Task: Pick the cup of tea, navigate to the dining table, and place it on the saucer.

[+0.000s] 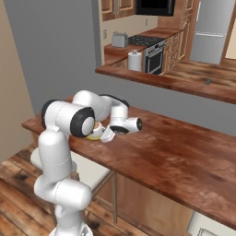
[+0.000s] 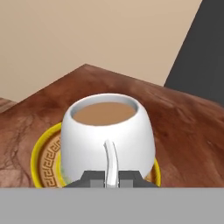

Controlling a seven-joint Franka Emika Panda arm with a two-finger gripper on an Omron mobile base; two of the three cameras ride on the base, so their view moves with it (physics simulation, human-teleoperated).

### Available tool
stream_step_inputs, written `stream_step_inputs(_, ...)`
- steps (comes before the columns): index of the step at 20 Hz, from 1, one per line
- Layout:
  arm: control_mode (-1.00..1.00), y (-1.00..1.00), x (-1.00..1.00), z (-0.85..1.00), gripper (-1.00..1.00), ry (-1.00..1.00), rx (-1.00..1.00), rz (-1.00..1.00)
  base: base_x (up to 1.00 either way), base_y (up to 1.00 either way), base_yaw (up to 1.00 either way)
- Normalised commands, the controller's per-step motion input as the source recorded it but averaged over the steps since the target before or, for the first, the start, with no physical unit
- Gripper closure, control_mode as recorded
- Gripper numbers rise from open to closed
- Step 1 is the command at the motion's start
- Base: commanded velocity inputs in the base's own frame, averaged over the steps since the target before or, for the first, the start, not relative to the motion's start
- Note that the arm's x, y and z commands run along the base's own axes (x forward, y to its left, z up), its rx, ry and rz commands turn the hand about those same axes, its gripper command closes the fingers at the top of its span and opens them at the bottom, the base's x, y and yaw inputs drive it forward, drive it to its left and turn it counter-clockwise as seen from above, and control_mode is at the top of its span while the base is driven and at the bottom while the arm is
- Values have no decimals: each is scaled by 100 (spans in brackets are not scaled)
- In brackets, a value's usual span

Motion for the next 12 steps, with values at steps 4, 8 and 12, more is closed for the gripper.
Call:
stream_step_inputs(4,-100,0,0,0,100,0,0,0,0,0,0)
stream_step_inputs(8,-100,-4,0,0,100,0,0,0,0,0,0)
stream_step_inputs(12,-100,-11,0,0,100,0,0,0,0,0,0)
